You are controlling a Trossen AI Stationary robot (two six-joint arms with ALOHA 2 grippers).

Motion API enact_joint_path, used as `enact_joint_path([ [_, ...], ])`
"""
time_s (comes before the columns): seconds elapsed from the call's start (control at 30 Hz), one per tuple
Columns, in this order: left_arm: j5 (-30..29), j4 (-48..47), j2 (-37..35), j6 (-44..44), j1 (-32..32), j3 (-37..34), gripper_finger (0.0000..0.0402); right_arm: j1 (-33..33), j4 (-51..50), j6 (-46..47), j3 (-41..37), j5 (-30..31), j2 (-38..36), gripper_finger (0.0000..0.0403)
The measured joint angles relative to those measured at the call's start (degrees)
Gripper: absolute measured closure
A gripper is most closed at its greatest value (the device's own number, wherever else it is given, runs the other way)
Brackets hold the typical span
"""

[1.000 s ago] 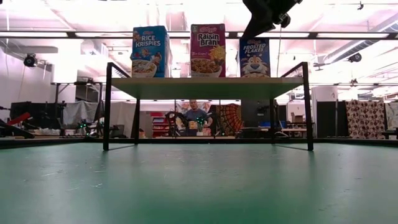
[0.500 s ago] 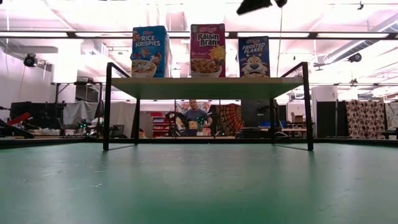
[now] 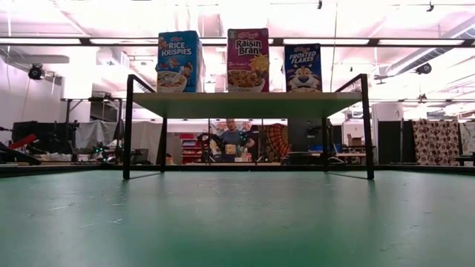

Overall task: Stack cereal on shelf
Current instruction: Put the dark blue cereal box, aligned with the other dark blue cereal box on the shelf

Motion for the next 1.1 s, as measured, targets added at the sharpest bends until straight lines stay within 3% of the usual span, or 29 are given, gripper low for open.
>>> enact_joint_path([
  [0.1, 1.77, -0.04, 3.69, -5.25, 0.00, 3.29, 0.0362, 2.07, 3.85, -1.89, -3.55, 0.02, -0.12, 0.0394],
  [0.2, 6.19, -6.14, 8.45, -12.05, 0.07, 8.73, 0.0362, 3.90, 7.15, -3.23, -6.71, -0.07, -0.59, 0.0394],
  [0.27, 10.85, -16.00, 11.50, -19.98, 0.64, 14.60, 0.0362, 4.86, 8.93, -5.10, -8.24, -0.17, -1.31, 0.0394],
  [0.4, 21.48, -46.38, 19.17, -39.10, 1.01, 26.62, 0.0362, 5.81, 9.93, -7.38, -8.85, -0.23, -3.73, 0.0394],
  [0.53, 45.07, -69.80, 24.23, -62.05, 1.29, 33.13, 0.0362, 6.07, 9.18, -5.25, -9.59, -3.06, -6.06, 0.0394],
  [0.6, 53.97, -71.44, 25.26, -67.44, 0.43, 33.36, 0.0362, 6.05, 9.02, -5.98, -9.88, -5.86, -6.53, 0.0394],
  [0.67, 58.23, -70.17, 25.33, -71.59, -0.49, 32.85, 0.0362, 6.08, 9.12, -6.98, -9.92, -6.55, -6.79, 0.0394],
  [0.87, 59.74, -71.36, 24.63, -79.73, -2.38, 32.34, 0.0362, 6.05, 9.14, -7.89, -10.00, -7.12, -6.84, 0.0394],
  [1.1, 59.69, -73.29, 24.54, -80.63, -2.57, 31.91, 0.0347, 6.07, 9.08, -8.58, -10.05, -7.99, -6.86, 0.0394],
])
